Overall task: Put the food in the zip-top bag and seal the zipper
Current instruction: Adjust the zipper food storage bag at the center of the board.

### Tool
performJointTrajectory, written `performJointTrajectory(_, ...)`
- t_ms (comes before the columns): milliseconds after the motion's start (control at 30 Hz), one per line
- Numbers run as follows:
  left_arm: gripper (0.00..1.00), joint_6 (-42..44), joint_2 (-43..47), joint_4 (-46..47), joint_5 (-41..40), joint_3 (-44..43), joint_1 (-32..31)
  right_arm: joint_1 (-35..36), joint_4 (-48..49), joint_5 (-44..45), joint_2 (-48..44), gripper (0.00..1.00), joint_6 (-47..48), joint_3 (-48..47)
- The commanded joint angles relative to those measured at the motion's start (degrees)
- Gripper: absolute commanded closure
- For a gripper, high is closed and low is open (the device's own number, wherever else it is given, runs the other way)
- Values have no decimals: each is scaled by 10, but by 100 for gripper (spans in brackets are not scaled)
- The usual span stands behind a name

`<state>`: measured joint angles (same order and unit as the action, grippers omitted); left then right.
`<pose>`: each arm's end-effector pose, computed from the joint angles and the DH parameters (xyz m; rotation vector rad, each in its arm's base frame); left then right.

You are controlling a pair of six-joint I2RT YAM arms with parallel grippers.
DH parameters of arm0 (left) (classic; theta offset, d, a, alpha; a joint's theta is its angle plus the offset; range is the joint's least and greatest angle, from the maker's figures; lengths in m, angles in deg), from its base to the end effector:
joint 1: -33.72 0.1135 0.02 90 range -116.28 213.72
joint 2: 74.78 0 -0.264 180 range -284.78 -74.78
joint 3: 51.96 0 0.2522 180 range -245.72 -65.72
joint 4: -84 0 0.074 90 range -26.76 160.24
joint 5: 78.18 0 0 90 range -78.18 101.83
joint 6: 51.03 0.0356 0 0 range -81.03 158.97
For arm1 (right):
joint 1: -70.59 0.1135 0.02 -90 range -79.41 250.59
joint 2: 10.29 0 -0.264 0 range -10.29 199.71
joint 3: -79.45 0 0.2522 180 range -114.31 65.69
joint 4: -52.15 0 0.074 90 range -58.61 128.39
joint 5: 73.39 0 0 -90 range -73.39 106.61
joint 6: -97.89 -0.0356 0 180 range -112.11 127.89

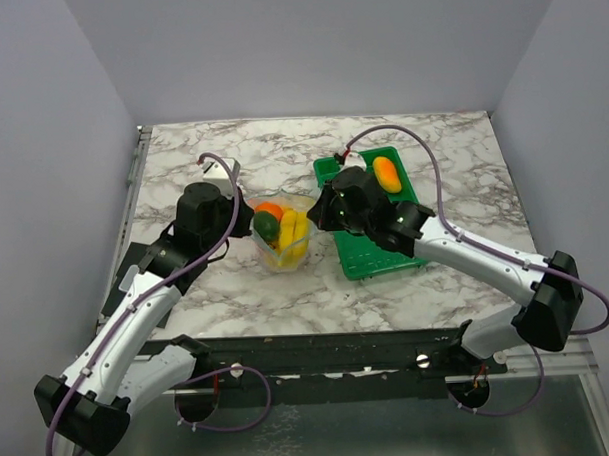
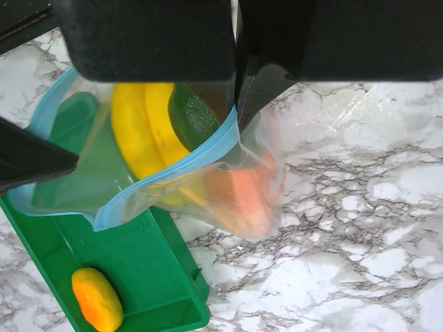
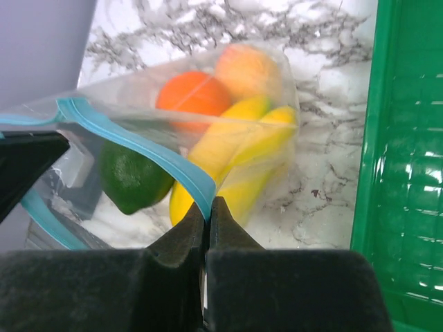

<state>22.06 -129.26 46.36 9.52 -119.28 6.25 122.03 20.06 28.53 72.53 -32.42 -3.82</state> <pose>0.1887 -0.0965 0.3385 0.1610 2.0262 -0.4531 0.2126 0.2549 0.3203 -0.0855 2.1961 0.7200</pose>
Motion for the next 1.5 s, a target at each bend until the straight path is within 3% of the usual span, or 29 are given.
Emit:
performJointTrajectory(0, 100, -6, 25, -35, -44, -22, -1, 4, -36, 51, -32, 100, 46, -38)
performJointTrajectory(433, 100, -30, 25, -134, -105, -52, -2, 4, -57, 107, -61, 100, 67, -4)
performJointTrajectory(767, 100, -76, -17, -78, -62, 37, -1, 3, -18, 37, 15, 99, 40, 7)
performJointTrajectory(1233, 100, -47, -32, -101, -58, -115, -1, 4, -64, 79, -21, 99, 102, -119)
performJointTrajectory(1467, 100, -47, -48, -84, -93, -61, -1, 3, -32, 66, 11, 99, 81, -59)
